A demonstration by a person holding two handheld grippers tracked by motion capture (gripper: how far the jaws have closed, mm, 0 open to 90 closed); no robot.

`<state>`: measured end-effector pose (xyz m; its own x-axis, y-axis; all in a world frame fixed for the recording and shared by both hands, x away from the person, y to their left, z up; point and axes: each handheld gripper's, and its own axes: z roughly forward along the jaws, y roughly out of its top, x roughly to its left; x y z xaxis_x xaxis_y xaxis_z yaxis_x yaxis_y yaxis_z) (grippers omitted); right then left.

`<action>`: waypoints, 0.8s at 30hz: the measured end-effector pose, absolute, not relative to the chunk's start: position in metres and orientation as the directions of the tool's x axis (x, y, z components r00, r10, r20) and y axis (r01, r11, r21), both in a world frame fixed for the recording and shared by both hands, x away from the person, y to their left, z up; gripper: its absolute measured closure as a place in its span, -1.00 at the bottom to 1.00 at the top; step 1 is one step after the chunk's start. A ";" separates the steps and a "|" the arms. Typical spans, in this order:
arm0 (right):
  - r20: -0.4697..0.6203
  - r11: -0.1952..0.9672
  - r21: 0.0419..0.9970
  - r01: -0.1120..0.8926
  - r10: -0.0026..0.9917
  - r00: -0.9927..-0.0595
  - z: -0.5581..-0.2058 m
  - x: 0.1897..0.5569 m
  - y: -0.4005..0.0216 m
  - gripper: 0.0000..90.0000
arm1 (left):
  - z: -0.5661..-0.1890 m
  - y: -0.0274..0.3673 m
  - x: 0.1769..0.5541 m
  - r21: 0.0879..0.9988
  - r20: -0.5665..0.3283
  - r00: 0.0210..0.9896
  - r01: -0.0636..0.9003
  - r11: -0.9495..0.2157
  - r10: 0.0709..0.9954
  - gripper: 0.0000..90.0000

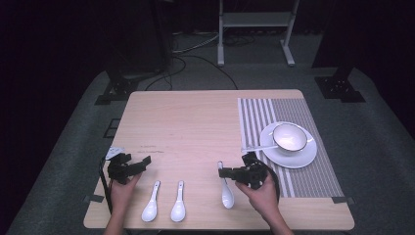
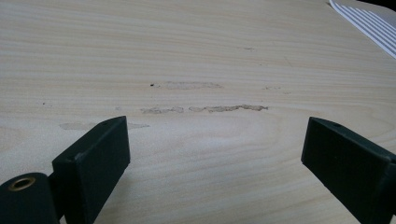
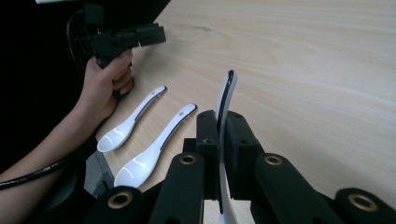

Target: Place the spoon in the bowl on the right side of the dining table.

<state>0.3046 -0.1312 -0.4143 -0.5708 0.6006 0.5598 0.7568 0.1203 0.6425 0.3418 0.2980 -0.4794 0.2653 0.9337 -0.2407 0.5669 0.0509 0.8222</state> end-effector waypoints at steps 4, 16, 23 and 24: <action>0.569 0.071 0.658 0.750 0.605 -0.557 -0.407 0.306 -0.145 0.89 | -0.479 0.298 0.342 0.822 -0.239 0.266 0.567 0.049 0.934 -0.85; 0.566 -0.028 0.686 0.727 0.649 -0.509 -0.381 0.319 -0.187 0.89 | -0.479 0.298 0.342 0.821 -0.235 0.265 0.568 0.045 0.935 -0.85; 0.575 -0.096 0.689 0.719 0.676 -0.461 -0.371 0.329 -0.216 0.89 | -0.479 0.298 0.342 0.822 -0.234 0.265 0.568 0.045 0.936 -0.85; 0.578 -0.107 0.688 0.718 0.679 -0.453 -0.369 0.329 -0.219 0.89 | -0.479 0.298 0.342 0.822 -0.232 0.265 0.567 0.043 0.936 -0.85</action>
<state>0.3295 -0.2193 -0.3694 -0.4530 0.6789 0.5778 0.7177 -0.1068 0.6881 0.3418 0.2976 -0.4792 0.2654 0.9357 -0.2323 0.5673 0.0432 0.8224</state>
